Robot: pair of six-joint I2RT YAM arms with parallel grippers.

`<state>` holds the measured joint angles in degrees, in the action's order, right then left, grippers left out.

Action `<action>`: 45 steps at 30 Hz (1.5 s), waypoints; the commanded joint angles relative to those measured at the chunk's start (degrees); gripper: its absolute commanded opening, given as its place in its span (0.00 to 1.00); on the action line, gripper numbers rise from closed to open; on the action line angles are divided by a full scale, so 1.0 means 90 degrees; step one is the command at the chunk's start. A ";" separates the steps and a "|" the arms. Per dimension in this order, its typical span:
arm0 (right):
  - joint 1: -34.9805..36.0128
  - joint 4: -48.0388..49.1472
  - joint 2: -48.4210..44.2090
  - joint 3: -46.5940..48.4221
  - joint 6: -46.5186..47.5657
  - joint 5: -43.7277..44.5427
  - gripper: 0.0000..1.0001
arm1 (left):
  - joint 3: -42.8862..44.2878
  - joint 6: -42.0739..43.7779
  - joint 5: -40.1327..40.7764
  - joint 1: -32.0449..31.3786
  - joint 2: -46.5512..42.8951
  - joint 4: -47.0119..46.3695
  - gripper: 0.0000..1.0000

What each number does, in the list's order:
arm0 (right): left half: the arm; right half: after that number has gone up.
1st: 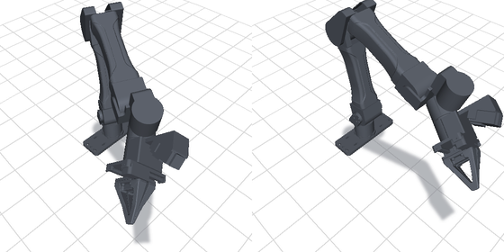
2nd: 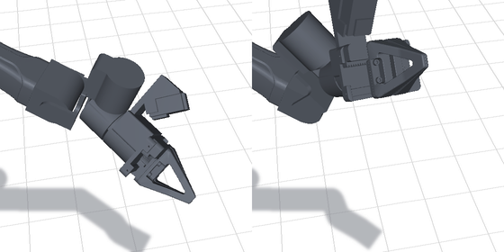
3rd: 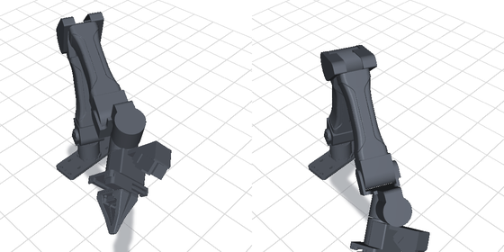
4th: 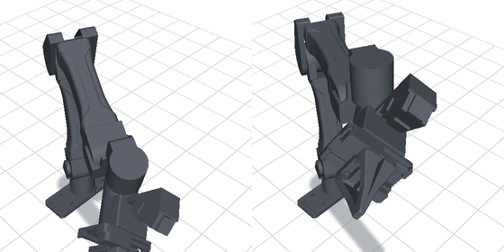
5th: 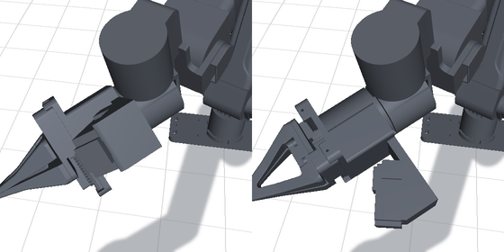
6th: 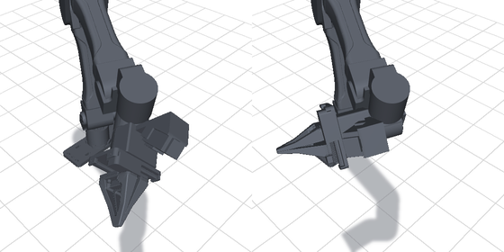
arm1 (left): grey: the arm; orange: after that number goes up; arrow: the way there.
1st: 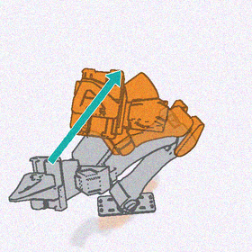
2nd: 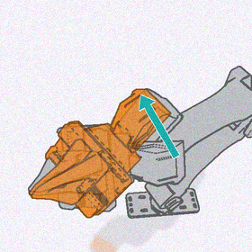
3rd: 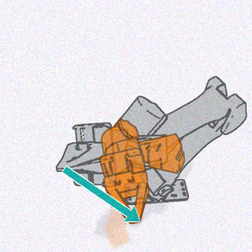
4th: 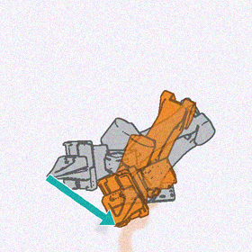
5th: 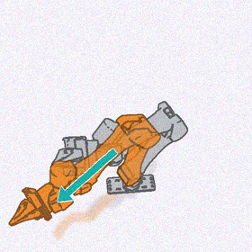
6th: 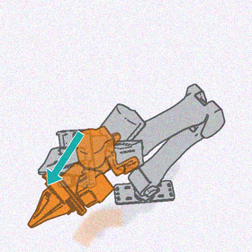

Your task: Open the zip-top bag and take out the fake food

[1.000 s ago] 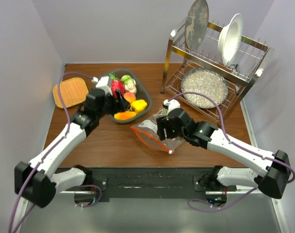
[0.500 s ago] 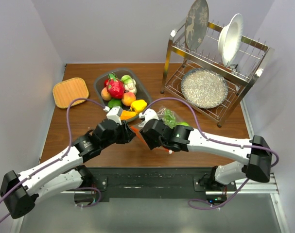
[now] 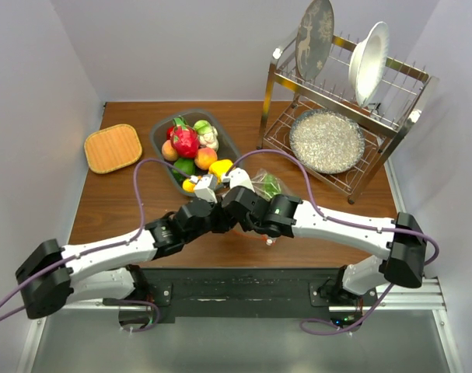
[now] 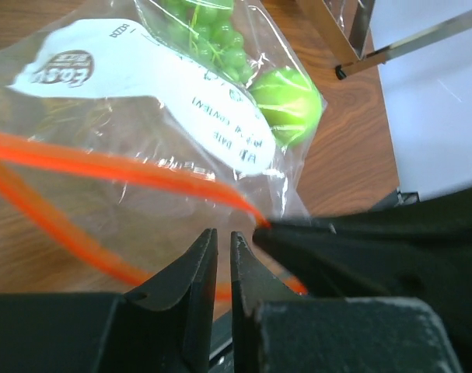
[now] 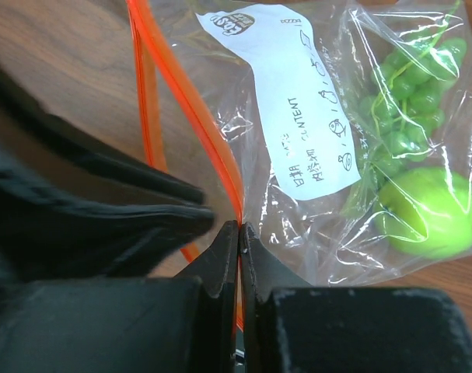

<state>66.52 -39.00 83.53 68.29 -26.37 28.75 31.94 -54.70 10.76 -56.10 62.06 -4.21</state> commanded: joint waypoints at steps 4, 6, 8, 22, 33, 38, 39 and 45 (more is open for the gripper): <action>0.0021 0.0115 -0.0296 0.0098 -0.0663 -0.0489 0.00 | -0.0248 -0.0534 0.0864 -0.0280 0.1062 -0.2078 0.14; 0.0030 0.0173 -0.0432 0.0010 -0.0761 -0.0509 0.00 | -0.0278 -0.0622 0.0952 -0.0290 0.1441 -0.2217 0.12; 0.0021 0.0222 -0.0676 -0.0078 -0.0790 -0.0529 0.00 | -0.0336 -0.0680 0.0962 -0.0329 0.1687 -0.2461 0.10; 0.0021 -0.0275 -0.1487 0.0185 -0.0732 -0.0744 0.34 | -0.0307 -0.0954 0.1011 -0.0710 0.3046 -0.2911 0.00; -0.2047 -0.0638 -0.2796 -0.1199 -0.0703 -0.0626 0.69 | -0.0063 -0.0690 0.0933 -0.0847 0.2812 -0.2570 0.02; -0.3598 -0.0024 -0.2739 -0.1718 -0.0362 -0.1200 0.75 | -0.0151 -0.0632 0.0894 -0.0847 0.2577 -0.2462 0.03; -0.3796 0.0046 -0.2651 -0.1767 -0.0284 -0.1299 0.76 | -0.0122 -0.0603 0.0845 -0.0847 0.2567 -0.2433 0.03; -0.4881 0.0583 -0.2065 -0.2001 0.0127 -0.1953 0.79 | 0.0122 -0.0427 0.0826 -0.0847 0.2499 -0.2140 0.03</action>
<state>26.52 -39.62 63.53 51.75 -28.45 16.78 30.04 -60.88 17.69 -63.46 86.21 -24.21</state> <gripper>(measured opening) 0.779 0.031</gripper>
